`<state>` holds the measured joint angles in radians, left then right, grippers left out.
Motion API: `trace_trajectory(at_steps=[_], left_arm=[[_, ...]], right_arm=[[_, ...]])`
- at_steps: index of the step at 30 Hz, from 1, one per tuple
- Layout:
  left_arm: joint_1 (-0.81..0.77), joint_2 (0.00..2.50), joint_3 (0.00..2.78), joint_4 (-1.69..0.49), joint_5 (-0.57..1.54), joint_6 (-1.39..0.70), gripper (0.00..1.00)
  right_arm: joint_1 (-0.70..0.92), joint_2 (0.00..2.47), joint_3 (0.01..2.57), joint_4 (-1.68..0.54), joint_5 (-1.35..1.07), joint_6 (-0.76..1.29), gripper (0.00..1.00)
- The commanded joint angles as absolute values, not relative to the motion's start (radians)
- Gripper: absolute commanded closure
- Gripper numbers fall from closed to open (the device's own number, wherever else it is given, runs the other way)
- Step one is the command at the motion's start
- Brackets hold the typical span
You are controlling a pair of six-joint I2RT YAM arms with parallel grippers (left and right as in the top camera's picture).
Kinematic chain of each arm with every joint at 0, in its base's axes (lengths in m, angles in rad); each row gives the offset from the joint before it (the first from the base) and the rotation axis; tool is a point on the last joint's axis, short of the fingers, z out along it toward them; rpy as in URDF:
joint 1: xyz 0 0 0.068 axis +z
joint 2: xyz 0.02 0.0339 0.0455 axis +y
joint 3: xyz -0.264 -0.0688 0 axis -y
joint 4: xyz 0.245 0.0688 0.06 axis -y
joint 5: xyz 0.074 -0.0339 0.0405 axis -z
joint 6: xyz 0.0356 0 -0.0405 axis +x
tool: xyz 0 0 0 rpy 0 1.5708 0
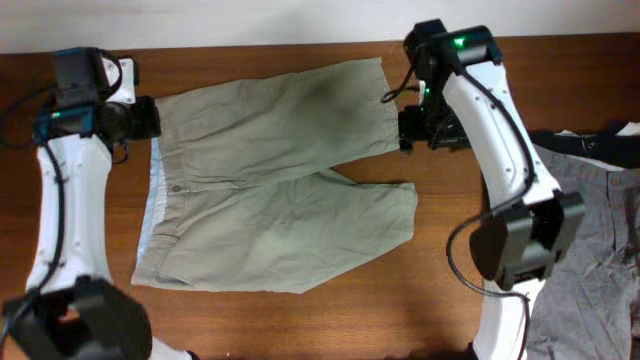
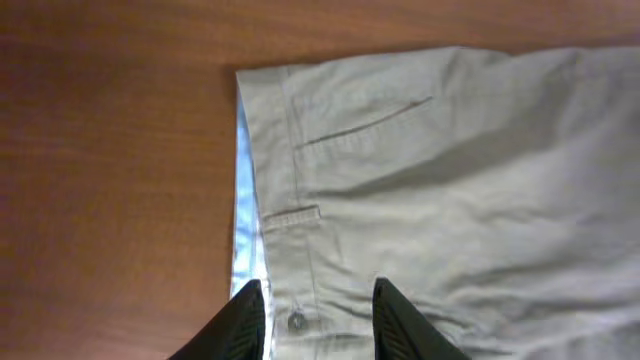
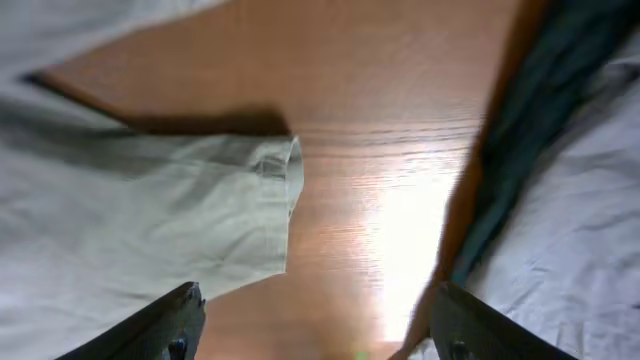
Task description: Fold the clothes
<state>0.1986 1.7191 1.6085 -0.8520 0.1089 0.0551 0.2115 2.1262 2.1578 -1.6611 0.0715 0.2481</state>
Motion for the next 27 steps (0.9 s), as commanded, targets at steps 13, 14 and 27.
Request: trace_trajectory(at_steps=[13,14,27], left_arm=[[0.199,1.668,1.597,-1.273,0.18,0.038,0.57],[0.199,1.67,1.587,-1.275,0.18,0.038,0.57],[0.199,1.67,1.377,-1.111,0.18,0.038,0.56]], right_arm=[[0.151,2.165,1.663,-1.24,-0.286,0.165,0.75],[0.15,2.164,1.666,-1.234,-0.302,0.165,0.87],[0.07,2.134,1.962,-1.12,-0.245,0.162,0.2]])
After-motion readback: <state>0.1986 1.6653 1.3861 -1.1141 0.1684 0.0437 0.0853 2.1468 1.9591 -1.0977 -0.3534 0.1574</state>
